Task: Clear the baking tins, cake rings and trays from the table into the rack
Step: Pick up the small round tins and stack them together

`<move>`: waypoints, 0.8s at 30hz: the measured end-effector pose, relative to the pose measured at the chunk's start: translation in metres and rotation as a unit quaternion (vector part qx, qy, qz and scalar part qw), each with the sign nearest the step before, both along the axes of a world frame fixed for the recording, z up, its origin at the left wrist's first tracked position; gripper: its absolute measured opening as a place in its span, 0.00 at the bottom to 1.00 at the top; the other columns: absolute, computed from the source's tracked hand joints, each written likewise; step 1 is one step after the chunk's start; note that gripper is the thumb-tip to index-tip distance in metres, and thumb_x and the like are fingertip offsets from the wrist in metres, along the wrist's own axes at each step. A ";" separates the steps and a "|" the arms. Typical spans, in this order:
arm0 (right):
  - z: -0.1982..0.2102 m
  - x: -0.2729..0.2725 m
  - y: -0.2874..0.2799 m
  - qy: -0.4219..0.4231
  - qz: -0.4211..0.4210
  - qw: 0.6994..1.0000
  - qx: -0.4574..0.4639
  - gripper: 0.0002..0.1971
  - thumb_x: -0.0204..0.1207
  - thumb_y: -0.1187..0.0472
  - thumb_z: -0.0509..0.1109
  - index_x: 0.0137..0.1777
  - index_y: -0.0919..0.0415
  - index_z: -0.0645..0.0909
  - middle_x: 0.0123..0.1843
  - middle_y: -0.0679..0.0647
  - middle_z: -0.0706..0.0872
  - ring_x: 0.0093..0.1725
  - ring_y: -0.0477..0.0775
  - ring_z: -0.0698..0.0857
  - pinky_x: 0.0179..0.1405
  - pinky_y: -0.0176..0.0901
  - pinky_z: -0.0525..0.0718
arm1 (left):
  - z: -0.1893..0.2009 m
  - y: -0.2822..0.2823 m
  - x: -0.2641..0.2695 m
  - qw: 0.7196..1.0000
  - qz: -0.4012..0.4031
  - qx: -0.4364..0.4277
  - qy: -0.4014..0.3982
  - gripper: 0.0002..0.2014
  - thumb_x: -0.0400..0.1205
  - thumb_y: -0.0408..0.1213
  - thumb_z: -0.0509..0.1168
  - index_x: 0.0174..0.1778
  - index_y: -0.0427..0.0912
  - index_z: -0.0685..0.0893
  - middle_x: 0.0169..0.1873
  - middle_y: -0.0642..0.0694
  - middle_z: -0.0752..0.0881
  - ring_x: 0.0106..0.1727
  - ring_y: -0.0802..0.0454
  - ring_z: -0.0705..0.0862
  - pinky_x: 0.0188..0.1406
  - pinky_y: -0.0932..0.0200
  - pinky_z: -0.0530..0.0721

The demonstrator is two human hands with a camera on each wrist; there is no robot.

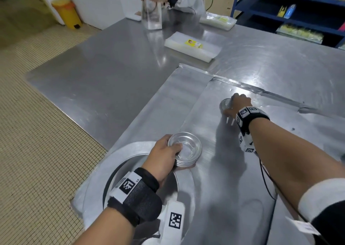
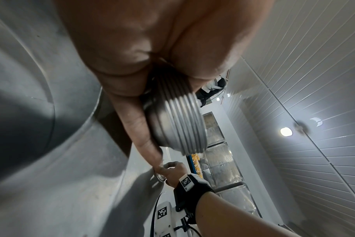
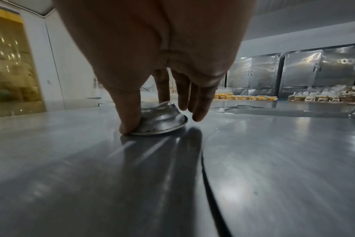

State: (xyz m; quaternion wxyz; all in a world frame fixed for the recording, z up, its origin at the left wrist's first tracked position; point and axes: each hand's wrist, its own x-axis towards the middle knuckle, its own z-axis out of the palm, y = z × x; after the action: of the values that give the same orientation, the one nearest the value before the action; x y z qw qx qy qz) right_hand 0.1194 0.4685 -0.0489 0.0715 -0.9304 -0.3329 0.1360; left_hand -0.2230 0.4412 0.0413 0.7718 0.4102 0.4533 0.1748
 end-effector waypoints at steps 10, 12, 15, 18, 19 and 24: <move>0.058 -0.069 -0.052 0.080 0.047 0.975 0.203 0.31 0.66 0.55 0.81 0.66 0.60 0.74 0.64 0.59 0.80 0.62 0.61 0.80 0.62 0.54 0.81 | 0.005 -0.027 -0.007 1.000 0.001 0.015 0.007 0.10 0.81 0.20 0.62 0.58 0.28 0.81 0.49 0.27 0.85 0.48 0.29 0.87 0.53 0.20 0.84; 0.074 -0.087 -0.068 0.075 0.080 0.964 0.242 0.37 0.63 0.52 0.84 0.71 0.56 0.73 0.66 0.58 0.79 0.64 0.59 0.79 0.64 0.52 0.80 | 0.007 -0.037 -0.008 1.000 0.005 0.016 0.005 0.11 0.81 0.20 0.62 0.59 0.29 0.81 0.48 0.27 0.85 0.48 0.29 0.87 0.53 0.19 0.82; 0.092 -0.112 -0.098 0.084 0.115 0.937 0.319 0.36 0.61 0.49 0.85 0.69 0.52 0.75 0.64 0.55 0.76 0.60 0.57 0.83 0.61 0.51 0.84 | 0.009 -0.052 -0.011 1.000 0.001 0.013 0.007 0.12 0.81 0.22 0.63 0.59 0.30 0.82 0.50 0.26 0.85 0.48 0.29 0.87 0.53 0.19 0.83; 0.107 -0.139 -0.131 0.113 0.119 0.906 0.390 0.34 0.59 0.48 0.86 0.63 0.46 0.73 0.63 0.50 0.73 0.56 0.51 0.85 0.56 0.47 0.89 | 0.013 -0.068 -0.016 1.000 0.004 -0.003 0.001 0.10 0.81 0.26 0.66 0.59 0.32 0.82 0.56 0.23 0.84 0.48 0.28 0.87 0.51 0.23 0.86; 0.112 -0.149 -0.143 0.122 0.122 0.897 0.407 0.34 0.59 0.50 0.86 0.63 0.47 0.73 0.63 0.49 0.74 0.56 0.49 0.85 0.56 0.44 0.89 | 0.015 -0.074 -0.017 1.000 0.007 -0.002 0.006 0.11 0.81 0.30 0.68 0.58 0.32 0.82 0.58 0.22 0.83 0.49 0.26 0.88 0.51 0.23 0.86; 0.121 -0.199 -0.202 0.201 0.129 0.844 0.481 0.34 0.61 0.55 0.87 0.64 0.53 0.74 0.62 0.48 0.79 0.60 0.46 0.87 0.60 0.38 0.87 | 0.022 -0.100 -0.020 0.999 0.006 -0.018 -0.028 0.24 0.79 0.52 0.72 0.60 0.34 0.86 0.58 0.26 0.87 0.52 0.31 0.90 0.57 0.30 0.87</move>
State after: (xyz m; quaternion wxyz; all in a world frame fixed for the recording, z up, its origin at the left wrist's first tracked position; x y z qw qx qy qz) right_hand -0.0794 0.2660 0.0723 0.5570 -0.6803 -0.4517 0.1511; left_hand -0.2432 0.3409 0.0631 0.7901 0.3888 0.4373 0.1827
